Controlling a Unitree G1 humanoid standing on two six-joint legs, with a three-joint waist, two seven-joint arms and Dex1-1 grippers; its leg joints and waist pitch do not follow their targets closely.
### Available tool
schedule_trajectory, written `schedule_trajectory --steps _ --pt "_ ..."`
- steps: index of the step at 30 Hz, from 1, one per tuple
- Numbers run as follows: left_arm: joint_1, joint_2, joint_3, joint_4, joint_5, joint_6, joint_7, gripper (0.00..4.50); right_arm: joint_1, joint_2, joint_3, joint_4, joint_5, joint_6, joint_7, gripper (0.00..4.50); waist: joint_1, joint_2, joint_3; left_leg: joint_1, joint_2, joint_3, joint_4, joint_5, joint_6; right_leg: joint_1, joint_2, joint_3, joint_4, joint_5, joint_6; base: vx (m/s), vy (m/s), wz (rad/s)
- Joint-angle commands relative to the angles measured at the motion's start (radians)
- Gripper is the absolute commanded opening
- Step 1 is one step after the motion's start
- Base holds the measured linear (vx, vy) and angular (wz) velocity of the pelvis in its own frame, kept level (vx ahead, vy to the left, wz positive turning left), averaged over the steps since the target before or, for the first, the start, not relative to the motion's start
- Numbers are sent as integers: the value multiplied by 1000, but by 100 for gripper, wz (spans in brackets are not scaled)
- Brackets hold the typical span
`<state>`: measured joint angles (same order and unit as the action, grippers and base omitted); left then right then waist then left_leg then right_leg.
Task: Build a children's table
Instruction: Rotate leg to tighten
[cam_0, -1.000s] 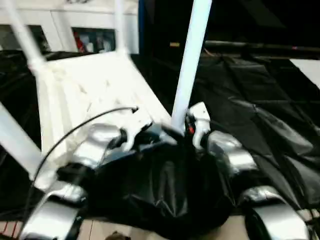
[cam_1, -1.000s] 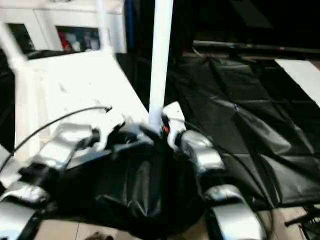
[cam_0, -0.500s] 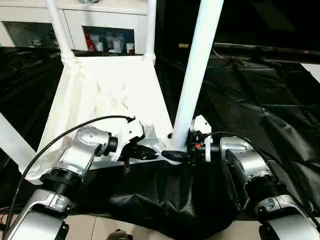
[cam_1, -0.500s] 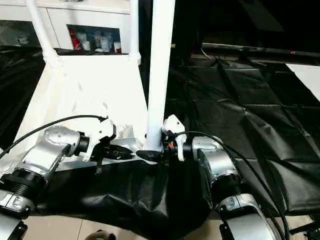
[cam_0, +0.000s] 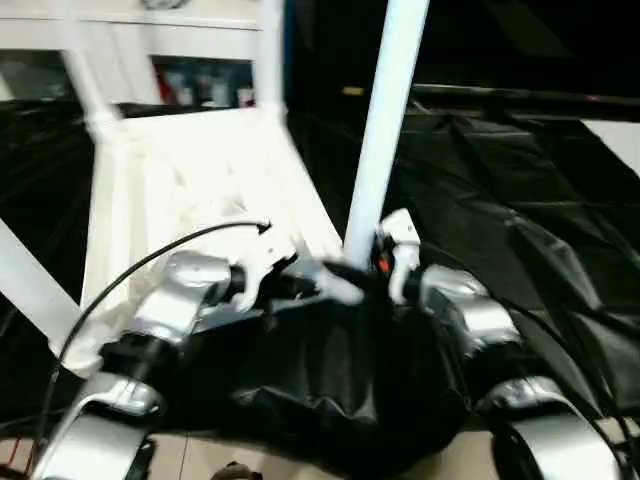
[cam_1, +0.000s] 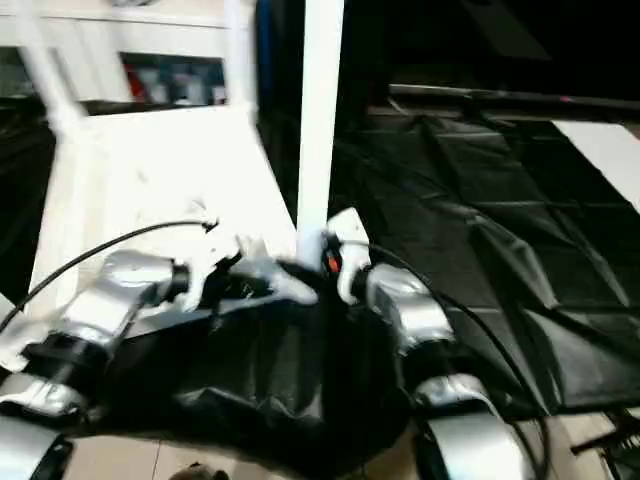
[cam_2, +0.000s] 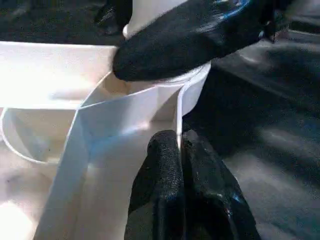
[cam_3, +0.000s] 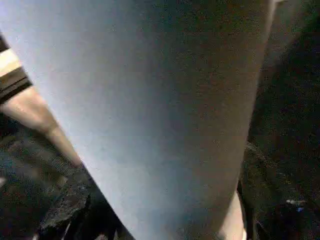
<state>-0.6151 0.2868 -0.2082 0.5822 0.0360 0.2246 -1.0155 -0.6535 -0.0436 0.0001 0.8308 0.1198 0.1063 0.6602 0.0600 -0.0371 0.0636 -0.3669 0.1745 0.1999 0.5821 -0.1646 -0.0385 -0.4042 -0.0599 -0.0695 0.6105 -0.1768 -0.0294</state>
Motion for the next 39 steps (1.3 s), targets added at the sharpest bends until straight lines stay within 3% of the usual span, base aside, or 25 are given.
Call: schedule_trajectory --steps 1,2,3,4,7,8,9,11,13,19,26,31,35,39 --pt "-47 -53 8 -24 -30 -11 28 0 -10 34 20 41 -14 29 -56 264 4 7 -66 20 63 -41 -70 -291 -21 38 -102 59 -94 -388 -165 0 0 0" --pt "-75 -89 22 9 -17 -3 122 0 -34 69 -23 89 -16 14 -198 264 2 9 -67 18 64 -37 -69 -277 -17 38 -100 61 -91 -344 -176 0 0 0" --pt "-85 -107 29 21 -11 -5 168 0 -40 84 -31 101 -18 -3 -236 264 0 16 -68 20 63 -37 -70 -274 -24 37 -99 61 -90 -316 -185 0 0 0" --pt "-89 -116 33 26 -9 -6 191 0 -42 91 -33 106 -21 -13 -251 264 0 14 -71 19 63 -37 -68 -265 -25 40 -99 60 -86 -296 -189 0 0 0" --pt "-86 -132 30 26 -6 -16 202 0 -33 106 -1 89 -41 -60 -227 264 6 15 -73 12 59 -31 -62 -218 7 49 -101 61 -82 -218 -203 0 0 0" --pt "-76 -135 23 14 -11 -19 182 0 -24 117 4 70 -25 -68 -178 299 8 15 -73 9 58 -30 -61 -189 30 52 -99 60 -78 -177 -211 0 0 0" --pt "-71 -132 21 9 -12 -21 174 0 -20 118 3 60 -14 -65 -150 299 9 15 -73 8 59 -30 -60 -182 41 54 -99 60 -77 -165 -217 0 0 0" --pt "-67 -130 18 8 -12 -24 172 0 -19 119 2 55 -6 -66 -127 336 9 16 -72 9 61 -31 -62 -181 45 54 -98 59 -77 -167 -219 0 0 0" --pt "-63 -125 14 4 -17 -29 157 0 -18 113 10 56 -7 -74 -101 342 8 16 -70 11 62 -31 -63 -207 42 53 -99 58 -81 -205 -218 0 0 0" --pt "-32 -92 -1 -41 -47 -64 49 0 5 58 84 19 -43 -92 41 403 5 13 -67 13 63 -34 -65 -237 33 50 -100 58 -87 -276 -201 0 0 0" --pt "-1 -40 -25 -81 -56 -70 -64 0 68 -29 161 -111 -19 -52 314 403 12 13 -67 12 66 -30 -63 -210 52 51 -96 58 -79 -224 -216 0 0 0" --pt "39 18 -50 -135 -71 -42 -187 0 117 -111 230 -212 -9 -22 507 403 34 14 -64 15 71 -30 -65 -236 44 48 -98 58 -84 -294 -193 0 0 0" --pt "63 52 -70 -181 -83 -16 -255 0 127 -133 240 -232 -13 -13 547 403 38 14 -65 16 71 -31 -67 -247 33 46 -99 58 -83 -312 -193 0 0 0" --pt "68 62 -71 -181 -81 -22 -270 0 127 -134 233 -232 -9 6 561 371 36 10 -64 17 69 -32 -66 -244 27 44 -102 59 -86 -331 -189 0 0 0"
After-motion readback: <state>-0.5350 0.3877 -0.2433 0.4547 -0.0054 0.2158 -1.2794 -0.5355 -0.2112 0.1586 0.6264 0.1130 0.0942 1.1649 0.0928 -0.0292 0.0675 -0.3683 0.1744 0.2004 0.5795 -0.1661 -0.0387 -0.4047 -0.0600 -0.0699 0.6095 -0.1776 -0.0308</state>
